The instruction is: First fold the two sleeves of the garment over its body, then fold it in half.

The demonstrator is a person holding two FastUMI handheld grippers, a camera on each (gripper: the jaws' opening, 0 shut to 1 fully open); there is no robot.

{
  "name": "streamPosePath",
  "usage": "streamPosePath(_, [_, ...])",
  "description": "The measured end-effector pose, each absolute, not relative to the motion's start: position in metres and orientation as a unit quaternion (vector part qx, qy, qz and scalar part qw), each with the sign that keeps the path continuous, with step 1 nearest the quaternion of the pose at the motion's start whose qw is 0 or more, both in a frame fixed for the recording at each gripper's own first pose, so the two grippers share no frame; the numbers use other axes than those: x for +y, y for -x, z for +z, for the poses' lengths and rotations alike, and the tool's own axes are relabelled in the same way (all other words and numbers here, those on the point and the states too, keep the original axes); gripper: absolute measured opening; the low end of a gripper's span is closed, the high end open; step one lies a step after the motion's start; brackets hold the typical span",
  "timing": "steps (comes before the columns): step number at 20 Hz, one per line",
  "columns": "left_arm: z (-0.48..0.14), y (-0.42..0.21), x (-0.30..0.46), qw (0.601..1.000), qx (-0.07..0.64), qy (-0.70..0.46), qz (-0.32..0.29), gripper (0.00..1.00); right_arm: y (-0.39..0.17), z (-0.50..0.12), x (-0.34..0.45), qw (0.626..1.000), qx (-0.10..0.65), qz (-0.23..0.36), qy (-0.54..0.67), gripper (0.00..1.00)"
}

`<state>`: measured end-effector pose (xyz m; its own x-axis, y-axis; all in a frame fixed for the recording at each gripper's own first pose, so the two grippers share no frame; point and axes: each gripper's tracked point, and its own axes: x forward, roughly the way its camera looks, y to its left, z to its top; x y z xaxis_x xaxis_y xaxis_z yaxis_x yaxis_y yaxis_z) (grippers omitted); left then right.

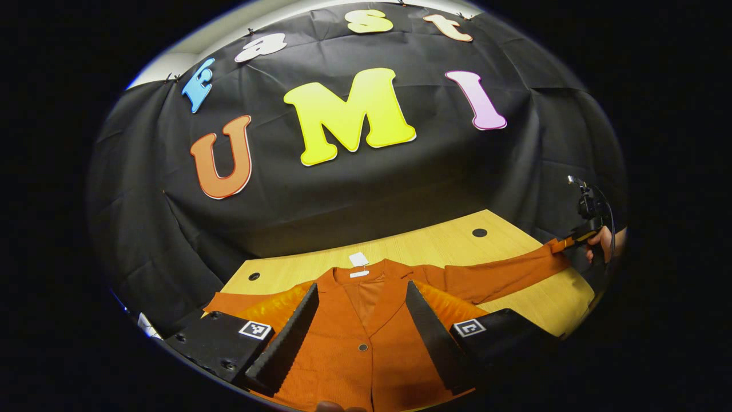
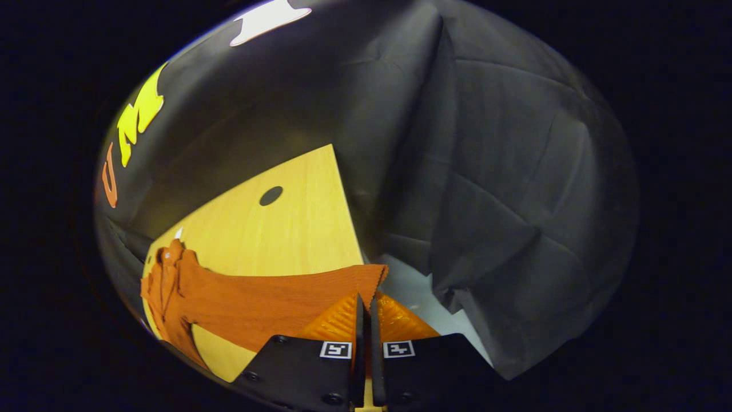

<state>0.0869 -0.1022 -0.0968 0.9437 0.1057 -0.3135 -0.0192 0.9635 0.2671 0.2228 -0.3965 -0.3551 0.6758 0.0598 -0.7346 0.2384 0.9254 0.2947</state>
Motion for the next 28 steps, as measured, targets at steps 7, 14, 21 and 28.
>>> streamPosePath(7, [-0.094,-0.085,-0.062,0.985,0.143,-0.09,0.041,0.99,-0.226,-0.249,-0.33,0.921,0.347,-0.02,-0.175,0.05])
streamPosePath(14, [-0.087,-0.078,0.009,0.994,0.101,-0.043,0.022,0.99,-0.226,-0.135,-0.173,0.933,0.323,0.019,-0.159,0.0])
streamPosePath(21, [-0.079,-0.048,0.135,0.995,0.077,0.0,0.067,0.99,-0.248,-0.059,0.009,0.949,0.278,0.065,-0.134,0.0])
streamPosePath(28, [-0.078,-0.001,0.264,0.987,0.067,0.012,0.147,0.99,-0.26,-0.086,0.189,0.938,0.302,0.133,-0.103,0.0])
